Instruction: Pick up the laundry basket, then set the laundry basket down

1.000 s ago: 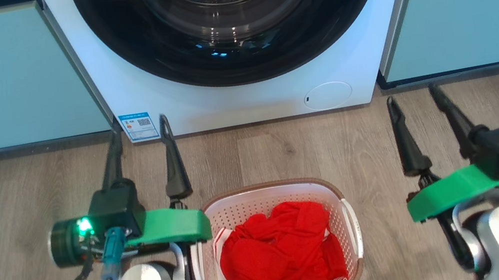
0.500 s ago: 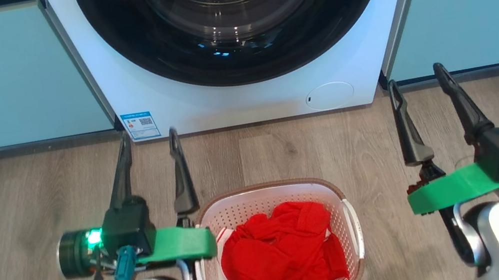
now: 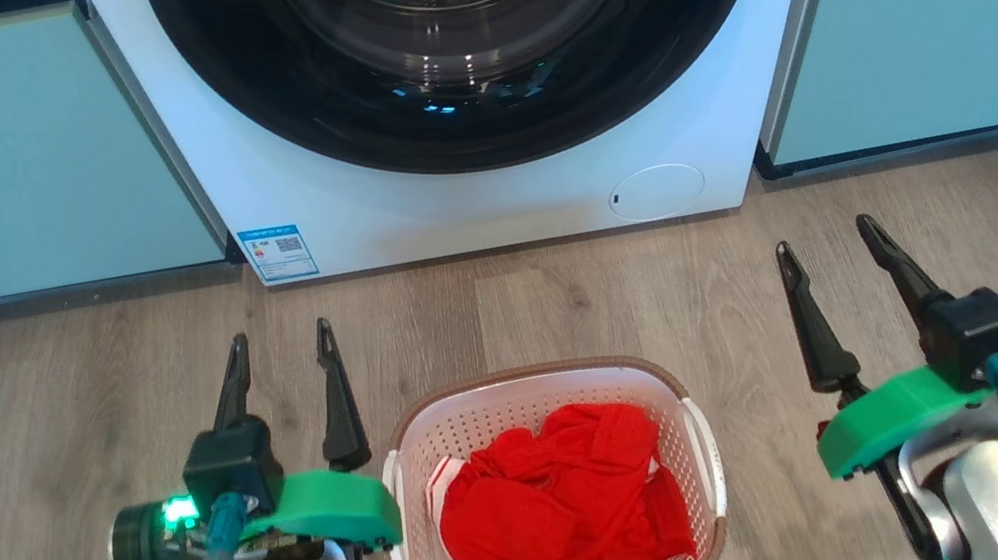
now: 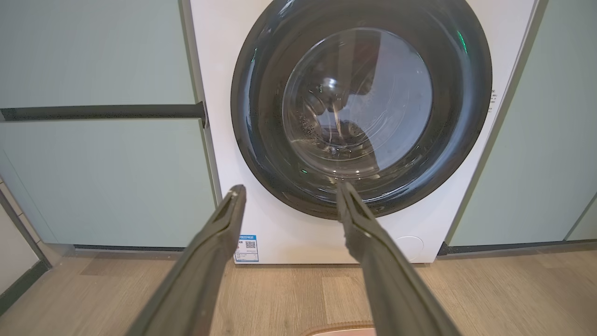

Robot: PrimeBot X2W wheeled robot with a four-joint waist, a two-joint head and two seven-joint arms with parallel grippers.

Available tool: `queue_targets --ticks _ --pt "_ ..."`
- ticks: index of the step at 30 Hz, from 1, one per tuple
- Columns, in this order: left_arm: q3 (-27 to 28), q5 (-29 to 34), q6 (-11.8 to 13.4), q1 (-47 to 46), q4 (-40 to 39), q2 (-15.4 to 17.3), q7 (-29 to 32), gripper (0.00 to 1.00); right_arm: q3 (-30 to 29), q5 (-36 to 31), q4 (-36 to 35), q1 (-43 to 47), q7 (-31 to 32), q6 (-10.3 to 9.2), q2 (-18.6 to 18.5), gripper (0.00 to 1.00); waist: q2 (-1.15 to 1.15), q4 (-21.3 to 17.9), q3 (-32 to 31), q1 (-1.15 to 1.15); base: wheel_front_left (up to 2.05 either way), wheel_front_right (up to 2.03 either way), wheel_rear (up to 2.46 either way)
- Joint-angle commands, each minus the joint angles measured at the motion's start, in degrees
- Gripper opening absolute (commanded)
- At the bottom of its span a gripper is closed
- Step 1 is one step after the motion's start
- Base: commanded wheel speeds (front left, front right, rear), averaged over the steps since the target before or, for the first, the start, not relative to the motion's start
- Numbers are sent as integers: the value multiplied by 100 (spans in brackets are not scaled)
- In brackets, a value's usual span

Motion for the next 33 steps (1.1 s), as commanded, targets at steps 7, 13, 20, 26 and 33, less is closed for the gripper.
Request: queue_targets --ticks 7,13,20,26,33 --pt "311 -279 27 -64 132 -22 -37 100 108 71 99 -129 -29 41 19 100 0 -38 24 0 0 0 0" --pt "295 -343 2 -71 292 -22 -37 100 143 58 191 -202 -29 41 19 100 0 -57 34 0 0 0 0" --pt "233 -326 -71 -83 388 -22 -37 100 154 38 216 -225 -29 41 19 100 0 -55 29 0 0 0 0" --pt "224 -352 -138 -81 453 -22 -37 100 155 49 248 -214 -29 41 19 100 0 -59 11 0 0 0 0" --pt "238 -414 -155 -103 402 -22 -37 100 159 47 264 -229 -29 41 19 100 0 -64 25 0 0 0 0"
